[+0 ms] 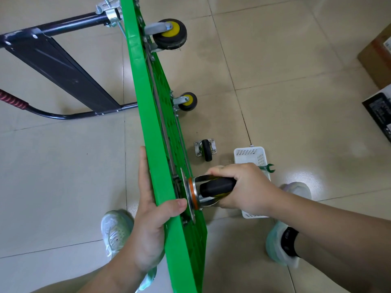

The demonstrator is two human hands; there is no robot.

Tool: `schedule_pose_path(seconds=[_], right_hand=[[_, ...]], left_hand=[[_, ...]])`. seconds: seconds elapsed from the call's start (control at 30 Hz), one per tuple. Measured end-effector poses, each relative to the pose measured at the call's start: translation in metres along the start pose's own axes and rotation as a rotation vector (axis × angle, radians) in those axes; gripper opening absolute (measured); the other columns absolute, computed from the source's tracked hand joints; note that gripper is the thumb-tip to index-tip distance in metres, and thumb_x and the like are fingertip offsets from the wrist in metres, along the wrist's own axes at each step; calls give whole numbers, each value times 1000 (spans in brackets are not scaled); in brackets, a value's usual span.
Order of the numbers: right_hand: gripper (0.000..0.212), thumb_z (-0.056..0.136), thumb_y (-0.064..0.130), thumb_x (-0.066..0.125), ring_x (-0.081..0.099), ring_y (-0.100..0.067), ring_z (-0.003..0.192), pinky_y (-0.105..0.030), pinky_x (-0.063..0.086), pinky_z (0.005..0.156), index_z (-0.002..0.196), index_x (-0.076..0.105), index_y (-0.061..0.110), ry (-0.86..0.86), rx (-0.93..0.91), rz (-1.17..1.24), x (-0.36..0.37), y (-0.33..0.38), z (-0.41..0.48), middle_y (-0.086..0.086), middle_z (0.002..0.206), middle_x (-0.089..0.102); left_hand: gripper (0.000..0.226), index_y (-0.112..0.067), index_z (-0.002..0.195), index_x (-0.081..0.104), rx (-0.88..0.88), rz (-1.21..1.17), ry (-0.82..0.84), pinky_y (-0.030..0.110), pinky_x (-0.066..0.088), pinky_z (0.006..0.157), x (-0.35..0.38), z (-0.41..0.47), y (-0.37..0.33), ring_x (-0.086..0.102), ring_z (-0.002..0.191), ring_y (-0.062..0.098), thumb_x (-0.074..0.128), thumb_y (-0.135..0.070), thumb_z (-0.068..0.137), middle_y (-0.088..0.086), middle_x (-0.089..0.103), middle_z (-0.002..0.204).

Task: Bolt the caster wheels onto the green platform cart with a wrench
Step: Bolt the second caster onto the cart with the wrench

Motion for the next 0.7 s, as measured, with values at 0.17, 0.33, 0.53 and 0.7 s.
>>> schedule_pose_path(seconds=[0.17,0.33,0.53,0.7], right_hand=[[46,61,13,88,63,-2,80,-19,46,71,99,72,34,8,-20,-34,7,2,4,20,84,67],[47,61,14,87,61,1,78,-18,44,70,99,71,36,-17,-23,-61,8,0,7,24,81,64],[43,63,24,84,53,7,78,-18,39,70,100,67,38,-4,-56,-177,13,1,9,27,78,57],[49,59,27,82,55,5,85,-14,34,71,106,69,36,-9,-46,-268,11,2,9,12,101,71]], left_hand=[[116,-59,152,31,0,-9,-1,50,56,96,-1,0,1,67,122,27,74,-11,55,-11,61,145],[115,-63,149,33,-6,-19,10,50,60,92,-2,0,4,66,122,29,74,-12,56,-9,59,148],[113,-60,149,33,24,-27,-1,37,61,84,0,-1,2,68,122,23,73,-11,56,-7,61,146],[113,-65,148,36,12,-27,18,38,61,82,1,0,6,70,115,24,73,-8,57,-4,62,146]])
Point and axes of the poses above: each hand's wrist, its own z-axis towards the middle knuckle, its own x-axis out of the palm, y = z × x, the point moved 9 cm from there along z, towards the middle knuckle
